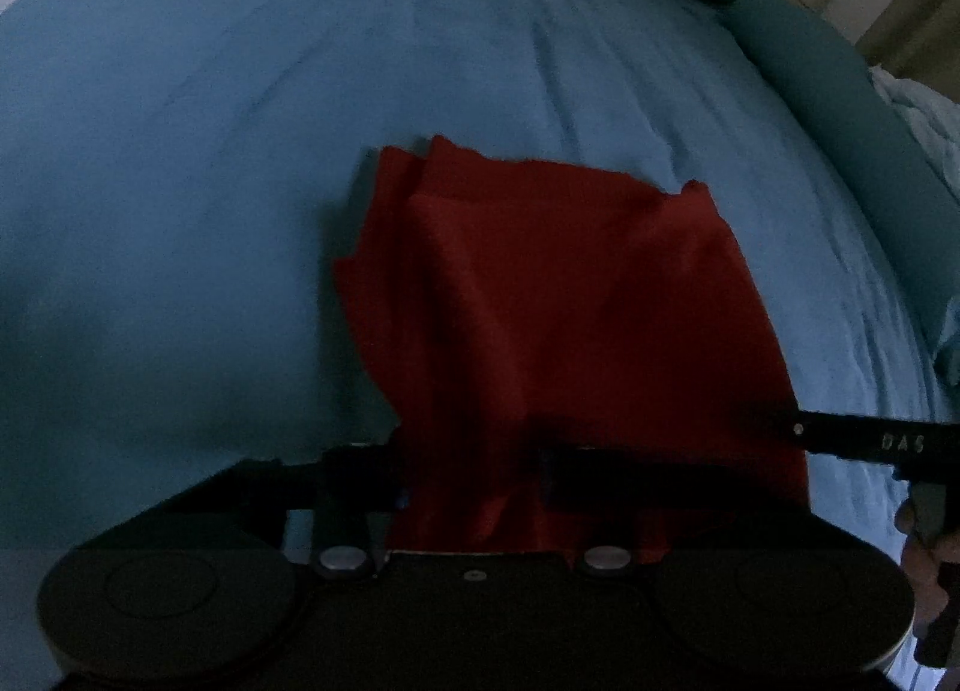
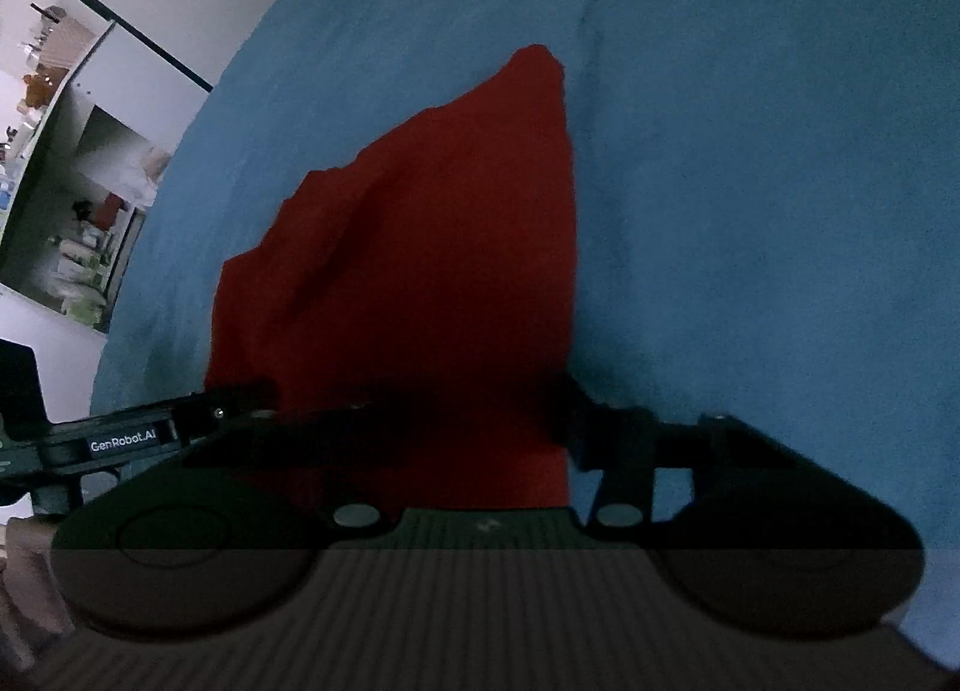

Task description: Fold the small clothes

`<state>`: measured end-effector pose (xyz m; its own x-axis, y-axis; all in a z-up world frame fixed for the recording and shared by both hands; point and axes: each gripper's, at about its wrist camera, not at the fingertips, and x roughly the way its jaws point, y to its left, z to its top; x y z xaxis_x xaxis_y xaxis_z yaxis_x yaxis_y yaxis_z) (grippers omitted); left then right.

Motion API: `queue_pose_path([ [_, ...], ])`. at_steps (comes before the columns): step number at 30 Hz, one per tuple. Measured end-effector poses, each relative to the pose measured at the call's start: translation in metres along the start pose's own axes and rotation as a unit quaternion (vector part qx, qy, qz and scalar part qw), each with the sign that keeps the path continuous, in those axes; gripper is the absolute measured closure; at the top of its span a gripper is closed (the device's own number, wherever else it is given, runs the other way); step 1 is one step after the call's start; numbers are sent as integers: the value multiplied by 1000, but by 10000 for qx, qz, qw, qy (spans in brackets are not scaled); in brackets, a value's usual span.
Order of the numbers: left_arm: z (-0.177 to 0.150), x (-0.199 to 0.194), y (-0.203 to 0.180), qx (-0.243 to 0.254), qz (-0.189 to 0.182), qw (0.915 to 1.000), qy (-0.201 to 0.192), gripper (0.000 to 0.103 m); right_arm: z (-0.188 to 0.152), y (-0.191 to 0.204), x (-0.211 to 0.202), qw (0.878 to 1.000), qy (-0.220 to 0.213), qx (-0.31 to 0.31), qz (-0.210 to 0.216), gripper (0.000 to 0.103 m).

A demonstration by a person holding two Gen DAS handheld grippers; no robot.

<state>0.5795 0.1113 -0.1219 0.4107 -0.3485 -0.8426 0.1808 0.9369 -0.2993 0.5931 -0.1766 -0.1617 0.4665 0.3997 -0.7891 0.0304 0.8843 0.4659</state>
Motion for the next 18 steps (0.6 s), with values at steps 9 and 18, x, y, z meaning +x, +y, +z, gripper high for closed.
queue_pose_path([
  [9, -2, -30, -43, 398, 397, 9979, -324, 79, 0, 26, -42, 9984, -389, -387, 113, 68],
  [18, -47, -89, -119, 653, 389, 9962, -429, 79, -37, 22, -134, 9974, -510, -405, 309, 68],
])
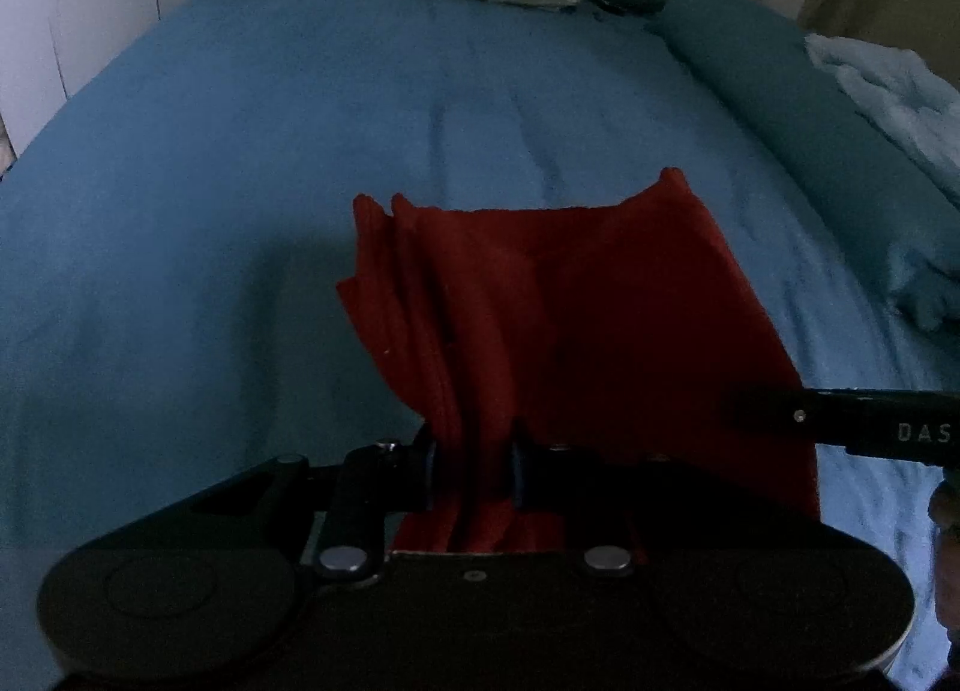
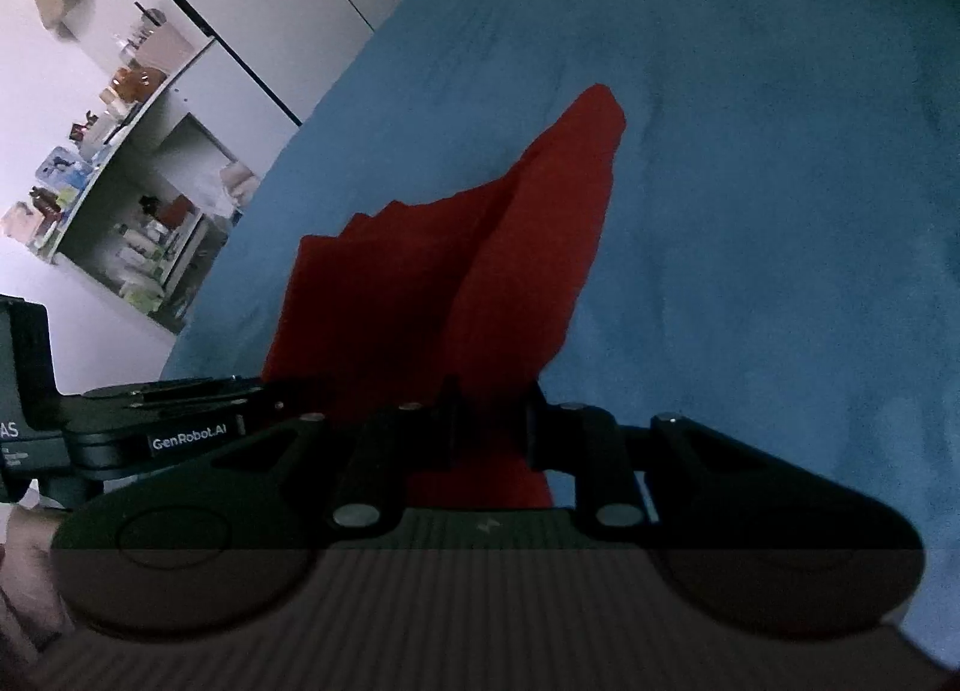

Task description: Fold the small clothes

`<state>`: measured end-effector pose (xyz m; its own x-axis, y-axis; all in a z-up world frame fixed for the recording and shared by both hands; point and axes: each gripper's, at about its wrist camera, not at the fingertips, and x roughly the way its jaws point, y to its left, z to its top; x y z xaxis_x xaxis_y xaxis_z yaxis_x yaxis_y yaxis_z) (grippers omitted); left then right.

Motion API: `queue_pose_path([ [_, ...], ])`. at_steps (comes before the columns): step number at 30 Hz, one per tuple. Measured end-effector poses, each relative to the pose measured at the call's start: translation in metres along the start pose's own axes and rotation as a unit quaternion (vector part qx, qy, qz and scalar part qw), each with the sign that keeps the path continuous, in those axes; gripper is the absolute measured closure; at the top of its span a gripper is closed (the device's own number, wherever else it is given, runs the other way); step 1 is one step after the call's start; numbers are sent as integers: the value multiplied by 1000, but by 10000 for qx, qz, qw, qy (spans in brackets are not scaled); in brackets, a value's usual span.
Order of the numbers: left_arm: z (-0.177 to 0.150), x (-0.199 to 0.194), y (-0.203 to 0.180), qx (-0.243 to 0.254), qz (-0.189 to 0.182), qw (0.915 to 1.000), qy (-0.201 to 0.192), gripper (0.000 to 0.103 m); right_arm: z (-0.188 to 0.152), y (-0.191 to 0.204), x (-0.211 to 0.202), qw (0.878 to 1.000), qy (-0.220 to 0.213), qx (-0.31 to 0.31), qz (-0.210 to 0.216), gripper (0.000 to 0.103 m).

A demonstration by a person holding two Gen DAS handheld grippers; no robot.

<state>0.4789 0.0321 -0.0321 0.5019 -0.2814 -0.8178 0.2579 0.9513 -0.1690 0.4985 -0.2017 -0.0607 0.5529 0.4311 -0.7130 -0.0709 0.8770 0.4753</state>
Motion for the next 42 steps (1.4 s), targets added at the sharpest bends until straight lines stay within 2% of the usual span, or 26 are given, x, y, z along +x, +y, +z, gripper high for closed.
queue_pose_path([
  [5, -51, -19, -48, -75, -35, 9996, 260, 79, -38, -16, -51, 9995, 296, -48, -124, 68],
  [8, -89, -10, -73, -84, 9, 9992, 387, 79, -68, -36, -70, 9986, 474, 24, -246, 68],
  [10, -110, 6, -82, -71, 89, 9990, 444, 79, -91, -52, -70, 9978, 562, 102, -349, 68],
  [13, -132, 23, -93, 72, 559, 9976, 397, 79, -124, -78, -60, 9970, 533, 152, -533, 68],
  [14, -135, 25, -92, 67, 604, 9975, 356, 78, -132, -85, -56, 9968, 487, 106, -627, 68],
  [17, -138, 32, -94, 1, 700, 9972, 247, 75, -142, -97, -47, 9977, 338, 167, -561, 66],
  [19, -138, 33, -98, 94, 807, 9965, 193, 69, -143, -94, -44, 9979, 292, 2, -572, 65],
  [20, -141, 28, -104, 136, 860, 9961, 150, 64, -146, -95, -47, 9979, 285, -118, -566, 61],
  [21, -141, 24, -105, 158, 905, 9957, 114, 51, -146, -94, -51, 9977, 282, -214, -586, 55],
  [22, -143, 19, -105, 183, 949, 9953, 74, 44, -148, -94, -56, 9975, 300, -282, -582, 47],
  [24, -150, 3, -103, 229, 1024, 9944, -130, 15, -147, -89, -68, 9972, 152, -360, -639, 8],
  [25, -151, -2, -99, 239, 1093, 9934, -243, 12, -148, -87, -77, 9966, 22, -431, -707, 3],
  [30, -168, -5, -72, 232, 1156, 9920, -442, 10, -158, -93, -95, 9925, -230, -586, -1045, 0],
  [36, -201, 25, -53, 326, 1058, 9916, -672, 7, -184, -118, -65, 9882, -498, -478, -1368, 0],
  [40, -205, 24, -46, 286, 1025, 9897, -959, 5, -200, -122, -58, 9842, -858, -620, -1419, 0],
  [42, -204, 15, -47, 212, 1041, 9887, -1062, 9, -203, -116, -64, 9822, -998, -688, -1437, 0],
])
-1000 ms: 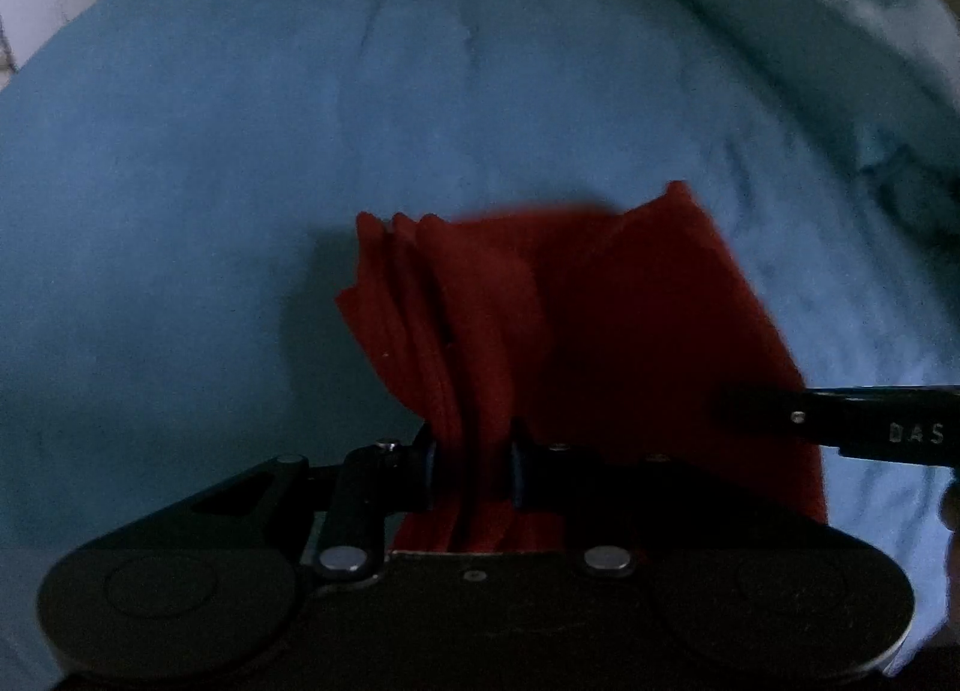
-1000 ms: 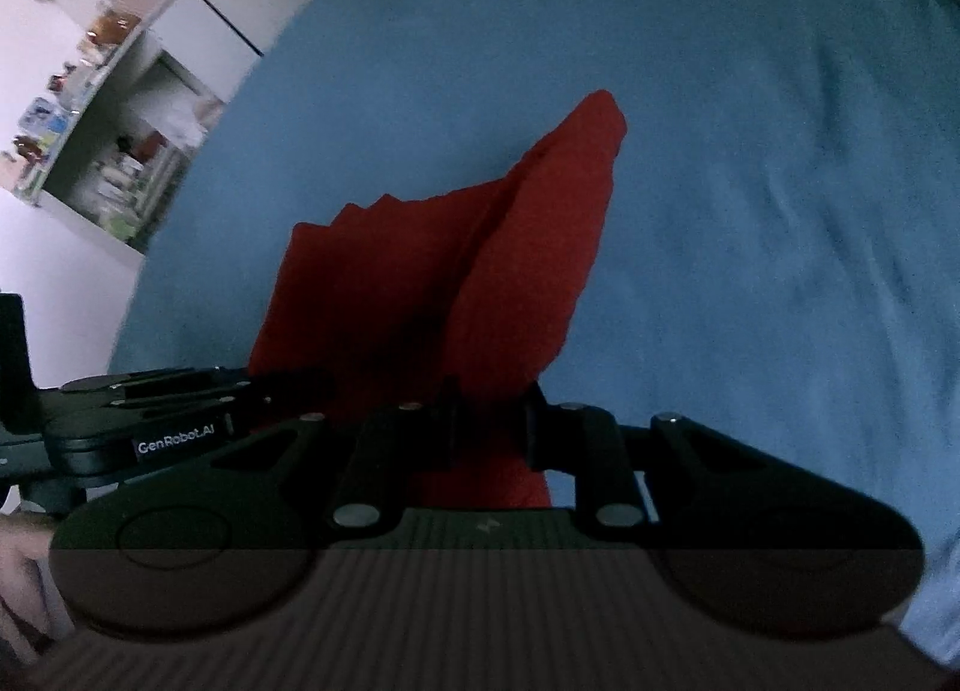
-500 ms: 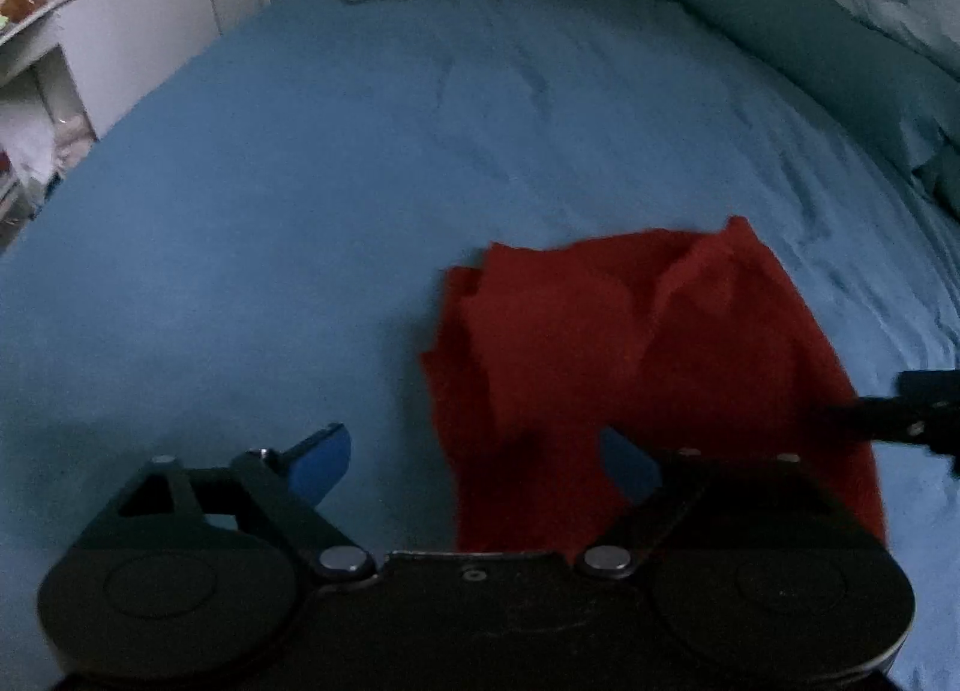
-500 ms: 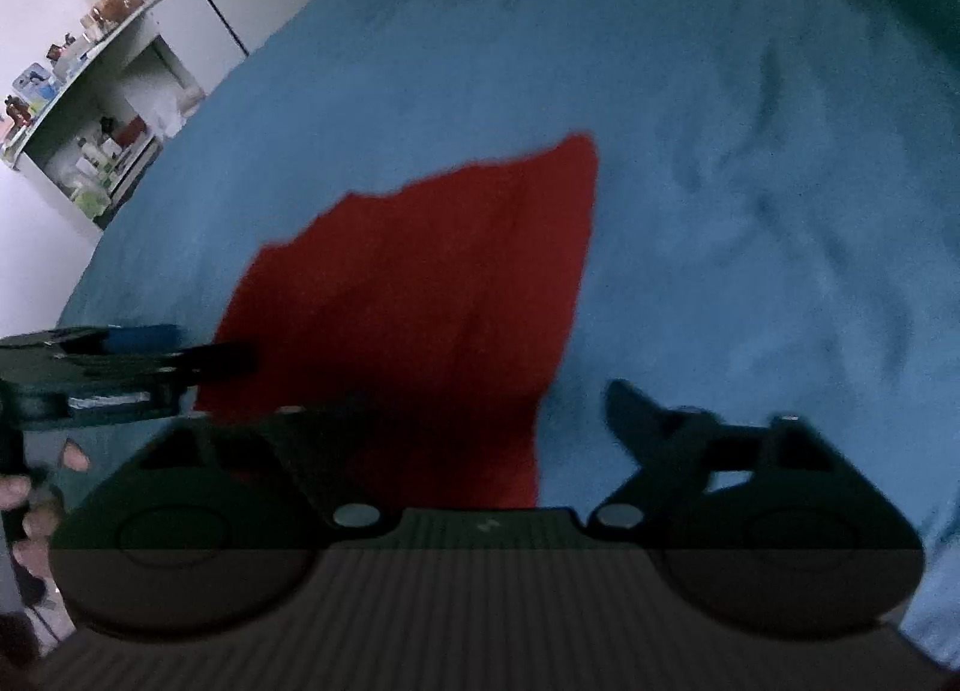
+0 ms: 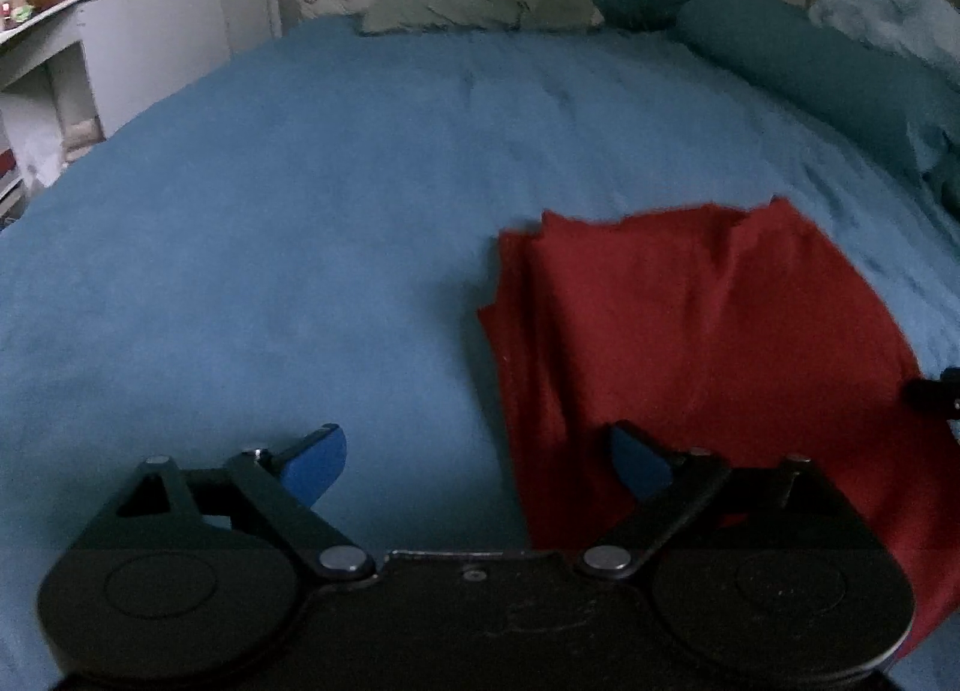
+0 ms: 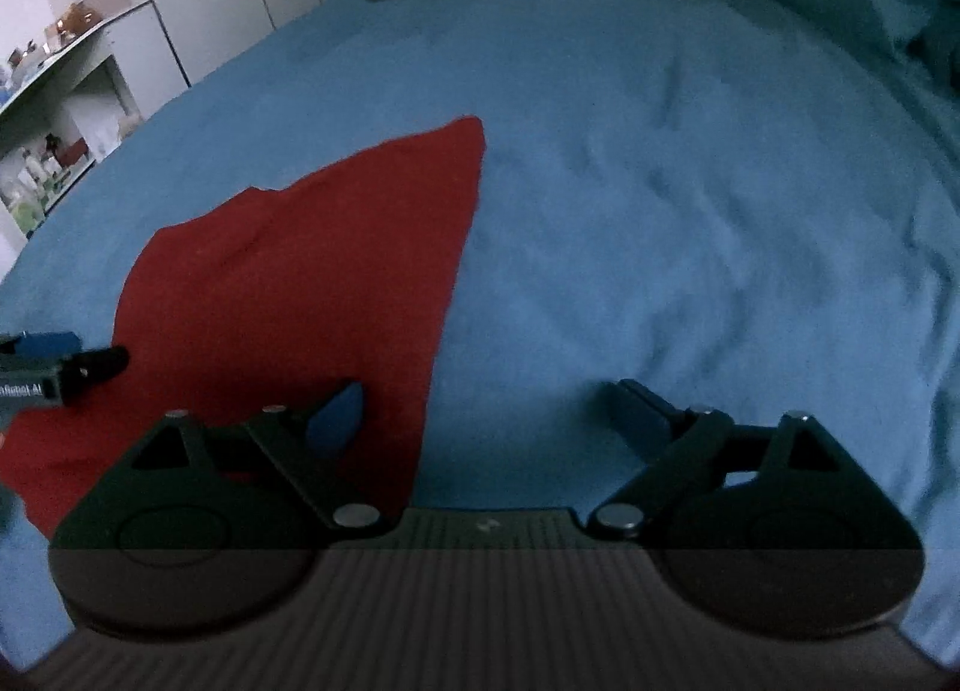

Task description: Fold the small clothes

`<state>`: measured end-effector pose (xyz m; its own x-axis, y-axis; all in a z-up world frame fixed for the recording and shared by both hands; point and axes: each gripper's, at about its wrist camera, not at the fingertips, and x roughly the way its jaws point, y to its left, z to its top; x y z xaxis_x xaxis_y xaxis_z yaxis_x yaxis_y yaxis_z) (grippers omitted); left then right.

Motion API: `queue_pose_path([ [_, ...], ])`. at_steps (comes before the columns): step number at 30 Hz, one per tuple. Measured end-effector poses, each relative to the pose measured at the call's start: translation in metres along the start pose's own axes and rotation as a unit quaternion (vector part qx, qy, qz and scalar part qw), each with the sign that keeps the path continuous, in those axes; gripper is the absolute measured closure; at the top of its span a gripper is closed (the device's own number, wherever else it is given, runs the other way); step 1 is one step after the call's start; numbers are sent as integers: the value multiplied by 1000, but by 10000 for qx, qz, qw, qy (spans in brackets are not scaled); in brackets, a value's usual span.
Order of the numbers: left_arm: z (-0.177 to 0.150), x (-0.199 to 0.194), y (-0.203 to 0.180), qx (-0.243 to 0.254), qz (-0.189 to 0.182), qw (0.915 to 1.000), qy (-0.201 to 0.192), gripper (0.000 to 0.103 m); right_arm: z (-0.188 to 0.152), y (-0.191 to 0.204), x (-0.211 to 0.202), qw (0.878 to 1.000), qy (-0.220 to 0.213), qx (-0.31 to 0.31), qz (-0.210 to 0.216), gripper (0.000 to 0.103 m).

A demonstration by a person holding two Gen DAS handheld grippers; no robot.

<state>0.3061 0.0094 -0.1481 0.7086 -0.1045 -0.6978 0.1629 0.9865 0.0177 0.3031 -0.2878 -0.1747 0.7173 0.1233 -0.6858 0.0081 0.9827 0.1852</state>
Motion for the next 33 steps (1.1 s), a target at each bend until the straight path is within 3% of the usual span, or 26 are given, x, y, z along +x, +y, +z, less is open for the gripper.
queue_pose_path([
  [3, 8, -38, -1, 73, 236, 9994, -258, 13, 5, 6, -34, 9994, -330, 56, 20, 0],
  [7, 22, -116, -3, -5, 156, 9986, -508, 11, 19, 26, -113, 9974, -718, 93, 43, 0],
  [10, 28, -179, -11, 92, 124, 9972, -730, 1, 22, 43, -174, 9962, -858, 124, -66, 0],
  [12, 24, -220, -15, -17, 94, 9954, -952, 0, 20, 55, -212, 9945, -1001, 114, -276, 0],
  [18, -7, -303, -33, -162, 285, 9943, -1019, 0, -7, 93, -302, 9925, -1040, 69, -631, 0],
  [25, -56, -340, -45, 68, 447, 9939, -1006, 0, -58, 124, -356, 9927, -768, -174, -913, 0],
  [33, -94, -340, -45, 242, 548, 9948, -829, 0, -104, 142, -360, 9919, -436, -282, -1159, 0],
])
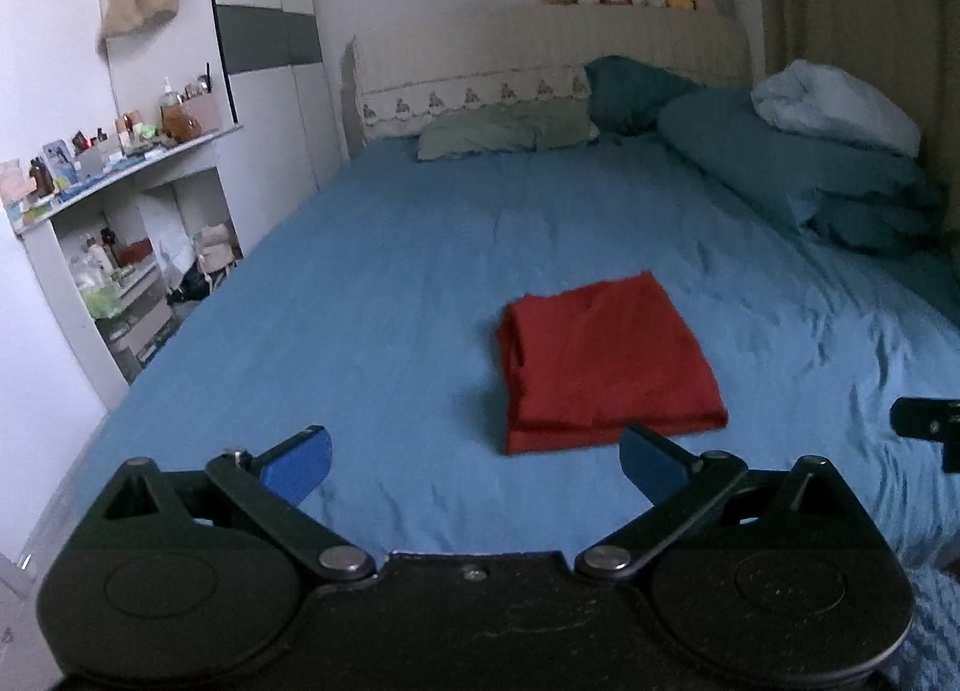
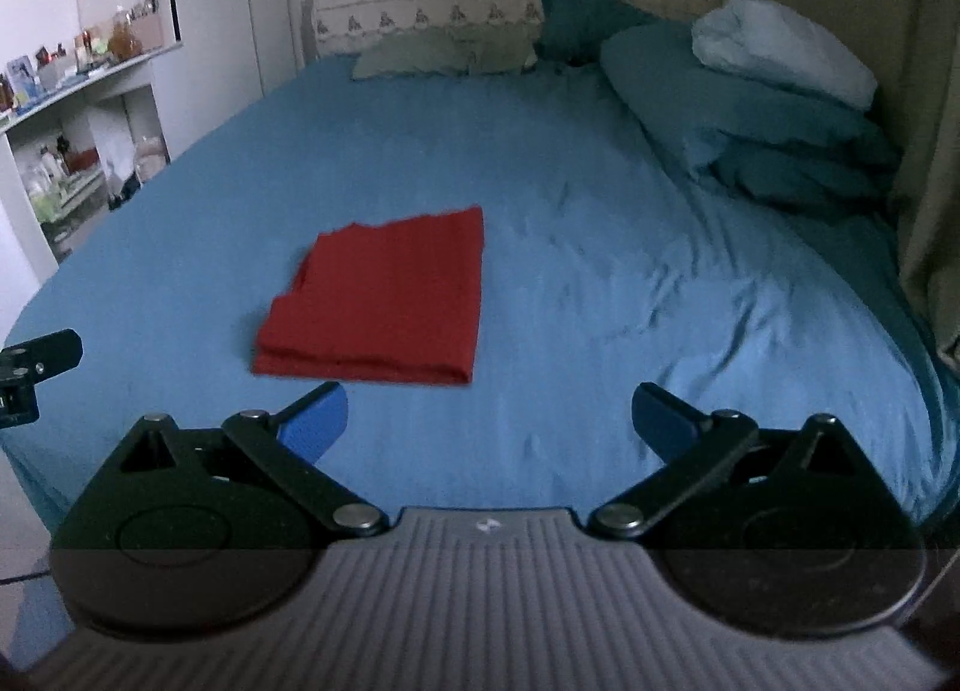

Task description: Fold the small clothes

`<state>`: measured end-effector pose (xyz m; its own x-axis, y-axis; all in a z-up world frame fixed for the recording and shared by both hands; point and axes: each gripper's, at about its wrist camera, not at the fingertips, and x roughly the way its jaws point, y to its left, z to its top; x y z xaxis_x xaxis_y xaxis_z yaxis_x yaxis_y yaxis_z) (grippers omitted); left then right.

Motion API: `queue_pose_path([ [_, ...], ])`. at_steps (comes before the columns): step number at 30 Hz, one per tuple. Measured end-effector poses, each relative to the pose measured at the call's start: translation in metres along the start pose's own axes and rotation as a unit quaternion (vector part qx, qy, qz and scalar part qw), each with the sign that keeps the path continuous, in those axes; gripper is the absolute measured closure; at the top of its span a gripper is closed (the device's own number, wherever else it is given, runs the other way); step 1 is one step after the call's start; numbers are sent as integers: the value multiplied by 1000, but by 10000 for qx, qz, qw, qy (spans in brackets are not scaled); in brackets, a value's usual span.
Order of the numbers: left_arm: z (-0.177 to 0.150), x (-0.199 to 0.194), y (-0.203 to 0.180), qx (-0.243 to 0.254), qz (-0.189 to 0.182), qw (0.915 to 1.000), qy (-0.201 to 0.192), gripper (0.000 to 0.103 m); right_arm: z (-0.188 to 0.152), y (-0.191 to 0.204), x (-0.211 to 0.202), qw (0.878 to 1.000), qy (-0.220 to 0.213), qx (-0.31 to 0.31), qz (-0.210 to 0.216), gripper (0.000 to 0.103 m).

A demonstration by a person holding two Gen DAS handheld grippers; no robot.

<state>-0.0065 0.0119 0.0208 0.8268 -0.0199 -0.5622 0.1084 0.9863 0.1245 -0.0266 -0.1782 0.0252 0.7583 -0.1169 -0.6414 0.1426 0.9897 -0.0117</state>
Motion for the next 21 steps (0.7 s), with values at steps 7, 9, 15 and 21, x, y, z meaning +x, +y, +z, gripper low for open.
queue_pose_path([
  [7, -10, 0, -6, -55, -42, 9999, 96, 0, -14, 5, 6, 9999, 158, 39, 9, 0],
  [9, -10, -1, -5, -93, -74, 9999, 96, 0, -13, 5, 6, 9999, 155, 37, 11, 0],
  [15, -12, -2, -5, -98, -102, 9999, 81, 0, -12, 4, 6, 9999, 144, 11, 5, 0],
  [21, -13, -2, -6, -69, -88, 9999, 46, 0, -13, 9, 5, 9999, 148, 35, 3, 0],
])
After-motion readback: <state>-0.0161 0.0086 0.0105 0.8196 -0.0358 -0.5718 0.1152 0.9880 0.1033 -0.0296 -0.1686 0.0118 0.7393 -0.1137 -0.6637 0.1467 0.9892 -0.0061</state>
